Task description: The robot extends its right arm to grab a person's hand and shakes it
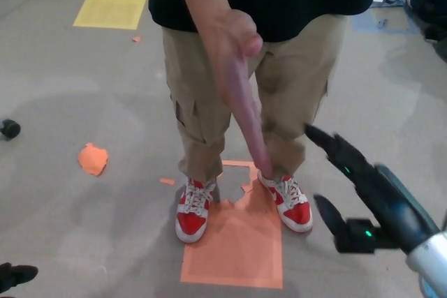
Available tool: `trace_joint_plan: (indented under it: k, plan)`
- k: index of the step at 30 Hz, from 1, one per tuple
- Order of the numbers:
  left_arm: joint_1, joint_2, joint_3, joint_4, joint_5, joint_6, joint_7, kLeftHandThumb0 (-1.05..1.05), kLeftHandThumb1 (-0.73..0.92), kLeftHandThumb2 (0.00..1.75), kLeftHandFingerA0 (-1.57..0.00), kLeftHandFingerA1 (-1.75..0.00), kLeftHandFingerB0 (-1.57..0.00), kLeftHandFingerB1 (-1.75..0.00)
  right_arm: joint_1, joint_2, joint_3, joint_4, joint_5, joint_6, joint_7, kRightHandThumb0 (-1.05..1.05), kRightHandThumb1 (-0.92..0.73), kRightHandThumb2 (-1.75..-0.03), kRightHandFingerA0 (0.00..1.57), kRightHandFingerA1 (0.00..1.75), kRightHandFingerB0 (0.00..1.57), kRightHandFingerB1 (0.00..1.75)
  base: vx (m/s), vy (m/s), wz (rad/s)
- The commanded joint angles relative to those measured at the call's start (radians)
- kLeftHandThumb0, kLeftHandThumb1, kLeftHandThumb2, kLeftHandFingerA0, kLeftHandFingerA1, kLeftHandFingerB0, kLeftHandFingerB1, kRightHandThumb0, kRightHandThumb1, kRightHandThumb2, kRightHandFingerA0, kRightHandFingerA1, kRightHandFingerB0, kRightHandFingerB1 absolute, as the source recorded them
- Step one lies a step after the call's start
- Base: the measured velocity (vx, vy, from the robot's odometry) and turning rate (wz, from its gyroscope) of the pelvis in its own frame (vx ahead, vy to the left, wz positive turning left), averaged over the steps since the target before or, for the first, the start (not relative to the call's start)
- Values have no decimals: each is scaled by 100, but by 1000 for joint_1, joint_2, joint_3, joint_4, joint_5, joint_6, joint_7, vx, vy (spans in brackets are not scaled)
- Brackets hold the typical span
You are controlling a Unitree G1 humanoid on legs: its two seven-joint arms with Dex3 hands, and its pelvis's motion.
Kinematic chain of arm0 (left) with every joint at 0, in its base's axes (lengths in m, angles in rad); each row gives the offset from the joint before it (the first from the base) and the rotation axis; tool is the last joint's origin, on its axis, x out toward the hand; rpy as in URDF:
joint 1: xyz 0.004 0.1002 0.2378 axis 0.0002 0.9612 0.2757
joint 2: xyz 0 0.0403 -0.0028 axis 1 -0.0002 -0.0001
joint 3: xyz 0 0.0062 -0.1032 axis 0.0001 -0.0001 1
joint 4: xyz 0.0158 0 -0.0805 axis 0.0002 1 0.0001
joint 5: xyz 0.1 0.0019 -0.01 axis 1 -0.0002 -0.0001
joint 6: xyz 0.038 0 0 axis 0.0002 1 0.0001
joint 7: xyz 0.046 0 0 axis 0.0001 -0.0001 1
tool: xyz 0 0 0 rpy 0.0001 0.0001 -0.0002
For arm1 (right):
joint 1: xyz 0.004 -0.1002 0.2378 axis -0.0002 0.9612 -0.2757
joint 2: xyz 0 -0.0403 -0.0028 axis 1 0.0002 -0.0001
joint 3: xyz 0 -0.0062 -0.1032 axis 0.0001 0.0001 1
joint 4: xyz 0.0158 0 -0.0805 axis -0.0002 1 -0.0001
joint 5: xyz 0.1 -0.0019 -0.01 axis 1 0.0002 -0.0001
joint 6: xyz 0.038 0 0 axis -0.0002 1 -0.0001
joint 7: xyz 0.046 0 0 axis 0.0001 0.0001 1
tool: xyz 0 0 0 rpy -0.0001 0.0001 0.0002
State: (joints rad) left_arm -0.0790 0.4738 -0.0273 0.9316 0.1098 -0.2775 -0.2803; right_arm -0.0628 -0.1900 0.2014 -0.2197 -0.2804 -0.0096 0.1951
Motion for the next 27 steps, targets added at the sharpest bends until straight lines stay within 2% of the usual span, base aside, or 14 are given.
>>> trace_joint_plan:
  k: [1, 2, 3, 4, 5, 7, 8, 9, 13, 14, 15, 23, 25, 27]
  plan:
    - [34, 32, -3, 5, 12, -81, -22, -57, 92, 68, -23, -32, -21, -32, -212, 77, 89, -274, -144, 429, 103, -89, -75, -113, 0, 19, 0, 19, 0, 0, 0]
    - [34, 31, -1, 8, 9, -82, -24, -29, 62, 113, -7, -49, -8, -49, -231, 85, 97, -261, -151, 441, 101, -93, -77, -113, 0, 16, 0, 17, 0, 0, 0]
    - [34, 30, 1, 8, 6, -82, -27, -29, 62, 113, -7, -49, -8, -49, -244, 90, 103, -253, -158, 451, 101, -93, -77, -113, 0, 16, 0, 17, 0, 0, 0]
    - [34, 28, 6, 6, -1, -74, -30, -56, 92, 67, -25, -32, -23, -32, -269, 100, 111, -236, -165, 466, 102, -96, -77, -113, 0, 13, 0, 15, 0, 0, 0]
    - [39, 28, 10, 1, -7, -68, -34, -29, 61, 112, -6, -49, -7, -49, -294, 111, 121, -211, -171, 473, 99, -96, -75, -112, 0, 12, 0, 15, 0, 0, 0]
    - [47, 30, 15, -8, -12, -62, -37, -29, 61, 112, -6, -49, -7, -49, -321, 121, 132, -185, -176, 484, 95, -96, -75, -112, 0, 12, 0, 15, 0, 0, 0]
    - [48, 34, 10, -19, -3, -49, -30, -58, 92, 68, -23, -31, -21, -31, -344, 132, 137, -158, -172, 488, 91, -95, -68, -89, 0, 4, 0, 11, 0, 0, 0]
    - [49, 35, 9, -25, -1, -46, -27, -58, 92, 68, -22, -31, -20, -31, -365, 139, 144, -132, -176, 490, 89, -95, -71, -110, 0, 14, 0, 16, 0, 0, 0]
    - [51, 33, 15, -40, -6, -23, -24, -60, 91, 67, -21, -31, -18, -31, -428, 160, 163, -72, -185, 531, 87, -97, -68, -109, 0, 14, 0, 15, 0, 0, 0]
    - [53, 32, 24, -39, -23, -41, -44, -31, 66, 115, 0, -47, -1, -47, -452, 177, 165, -36, -173, 545, 83, -98, -66, -105, 0, 14, 0, 16, 0, 0, 0]
    - [56, 31, 29, -38, -33, -56, -57, -55, 92, 67, -21, -32, -18, -32, -466, 187, 168, -14, -166, 554, 80, -99, -66, -105, 0, 14, 0, 15, 0, 0, 0]
    - [51, 32, 25, -53, -14, -35, -34, -57, 89, 68, -19, -30, -22, -33, -587, 231, 199, 227, -204, 619, 26, -101, -60, -83, 0, 11, 0, 10, 0, 0, 0]
    - [52, 29, 27, -47, -17, -50, -35, -59, 91, 67, -22, -31, -22, -32, -609, 245, 194, 285, -206, 623, 1, -97, -60, -103, 0, 13, 0, 13, 0, 0, 0]
    - [56, 27, 33, -47, -28, -67, -49, -58, 91, 67, -23, -31, -22, -32, -636, 254, 195, 351, -220, 623, -27, -103, -60, -84, 0, 6, 0, 8, 0, 0, 0]
